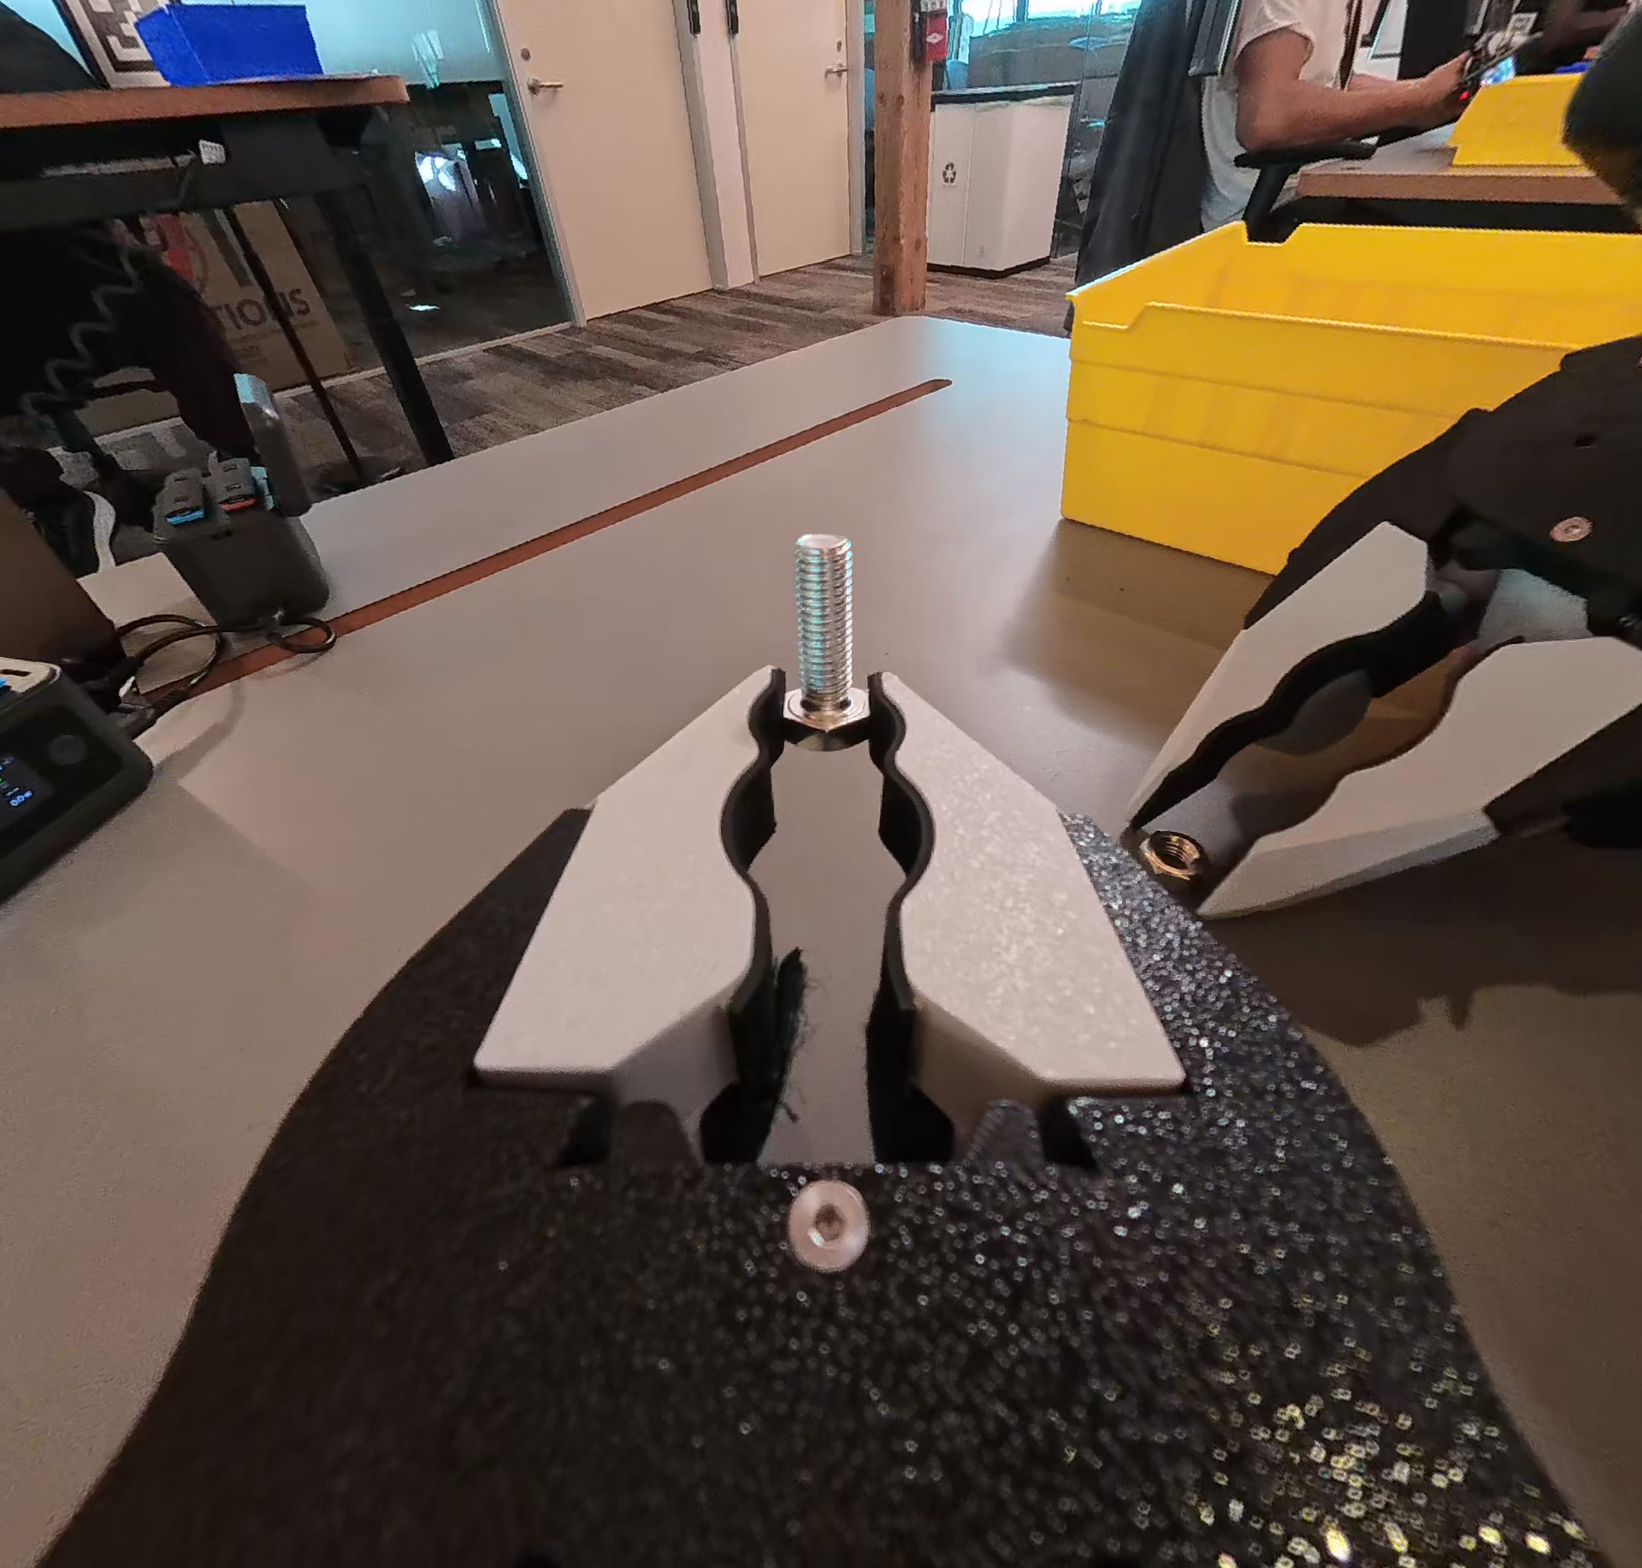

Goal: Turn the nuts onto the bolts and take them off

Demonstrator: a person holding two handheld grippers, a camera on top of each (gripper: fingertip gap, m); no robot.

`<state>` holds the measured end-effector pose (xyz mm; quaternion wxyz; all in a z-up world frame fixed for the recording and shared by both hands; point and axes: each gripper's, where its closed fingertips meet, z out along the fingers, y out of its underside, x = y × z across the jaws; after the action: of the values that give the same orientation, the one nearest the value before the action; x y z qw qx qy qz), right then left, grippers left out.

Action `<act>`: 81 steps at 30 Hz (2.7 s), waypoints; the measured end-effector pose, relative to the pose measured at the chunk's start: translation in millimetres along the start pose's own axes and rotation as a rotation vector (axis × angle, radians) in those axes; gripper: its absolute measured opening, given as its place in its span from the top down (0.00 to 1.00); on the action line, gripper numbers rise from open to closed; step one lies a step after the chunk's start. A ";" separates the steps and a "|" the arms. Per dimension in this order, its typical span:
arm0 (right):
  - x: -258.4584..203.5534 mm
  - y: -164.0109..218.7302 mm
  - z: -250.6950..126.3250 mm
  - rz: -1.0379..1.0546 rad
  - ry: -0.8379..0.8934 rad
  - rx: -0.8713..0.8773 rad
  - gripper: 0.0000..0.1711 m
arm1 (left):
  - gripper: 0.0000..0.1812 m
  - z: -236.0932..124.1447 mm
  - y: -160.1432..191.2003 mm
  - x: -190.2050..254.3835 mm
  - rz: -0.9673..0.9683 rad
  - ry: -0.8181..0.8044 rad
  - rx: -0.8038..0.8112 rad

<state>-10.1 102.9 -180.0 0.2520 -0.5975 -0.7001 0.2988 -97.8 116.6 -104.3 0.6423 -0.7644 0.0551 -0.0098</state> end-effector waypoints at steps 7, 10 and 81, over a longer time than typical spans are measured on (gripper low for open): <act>-3.3 -40.9 -20.5 -0.060 -0.015 0.118 0.90 | 0.91 -1.2 -7.7 18.0 -0.005 0.123 0.042; -16.6 -97.8 -56.2 -0.169 -0.110 0.291 0.90 | 0.91 -9.7 -16.3 54.1 0.030 0.361 0.087; -43.2 -129.8 -64.4 -0.017 -0.221 0.670 0.50 | 0.91 -17.0 -21.9 76.6 -0.063 0.505 0.091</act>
<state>-46.6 53.9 -41.8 0.3591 -0.4400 -0.5912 0.5726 -21.6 96.2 -84.1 0.6412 -0.7096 0.1892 -0.2228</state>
